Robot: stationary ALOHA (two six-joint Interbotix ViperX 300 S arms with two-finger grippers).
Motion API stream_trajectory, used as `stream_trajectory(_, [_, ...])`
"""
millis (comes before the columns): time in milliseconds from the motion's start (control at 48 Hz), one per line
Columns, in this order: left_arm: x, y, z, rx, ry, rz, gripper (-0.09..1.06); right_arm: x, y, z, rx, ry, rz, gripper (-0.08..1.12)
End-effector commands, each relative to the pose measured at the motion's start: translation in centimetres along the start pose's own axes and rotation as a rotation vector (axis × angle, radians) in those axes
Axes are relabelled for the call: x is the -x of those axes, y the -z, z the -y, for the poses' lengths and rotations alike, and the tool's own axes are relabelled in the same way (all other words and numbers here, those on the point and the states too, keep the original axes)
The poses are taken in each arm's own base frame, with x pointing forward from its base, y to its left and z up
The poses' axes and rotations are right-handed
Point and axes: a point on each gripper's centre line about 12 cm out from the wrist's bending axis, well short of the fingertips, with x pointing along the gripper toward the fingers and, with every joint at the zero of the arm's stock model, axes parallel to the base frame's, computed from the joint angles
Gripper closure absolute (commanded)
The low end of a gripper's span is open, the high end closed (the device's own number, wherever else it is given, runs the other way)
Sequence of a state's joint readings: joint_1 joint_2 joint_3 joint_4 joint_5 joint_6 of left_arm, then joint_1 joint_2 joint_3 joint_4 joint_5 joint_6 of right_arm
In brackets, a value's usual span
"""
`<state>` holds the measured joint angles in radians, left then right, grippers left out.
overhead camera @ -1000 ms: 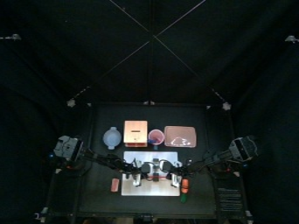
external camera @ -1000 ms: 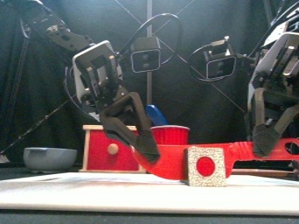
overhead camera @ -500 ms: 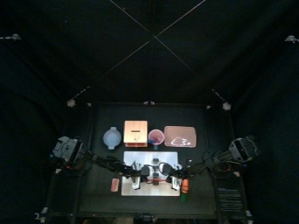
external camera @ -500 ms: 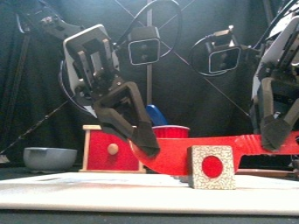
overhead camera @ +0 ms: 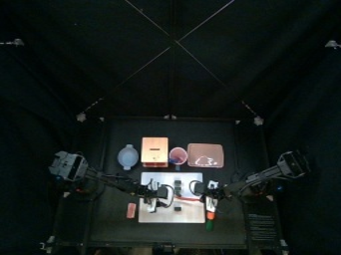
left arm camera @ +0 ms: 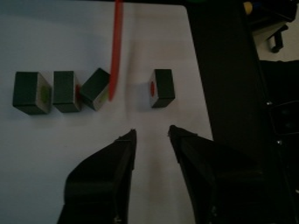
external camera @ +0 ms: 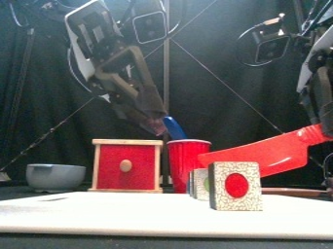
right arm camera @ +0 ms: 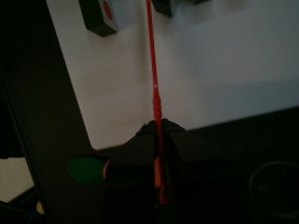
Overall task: Place sushi on board then cut the sushi with the knife then place the pieces on the plate
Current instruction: Cut the sushi into 4 pieces
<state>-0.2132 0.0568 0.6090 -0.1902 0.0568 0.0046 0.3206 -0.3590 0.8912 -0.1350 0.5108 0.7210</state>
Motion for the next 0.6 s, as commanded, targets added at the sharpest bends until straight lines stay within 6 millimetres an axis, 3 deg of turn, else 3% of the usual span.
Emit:
stream_trajectory(21, [1.2,-1.6,-0.4,-0.028,-0.007,0.054,0.15,2.3,-0.2,0.0,-0.020,-0.044,0.052,0.65])
stream_trajectory(333, [1.8,-1.2,-1.6,-0.047,-0.032,0.058,0.15,6.5,1.9,1.0,-0.091,-0.165,0.136,0.65])
stream_trajectory(604, [1.8,-1.6,-2.6,-0.042,-0.052,0.098,0.15,6.1,5.5,3.0,-0.172,-0.158,0.045,0.65])
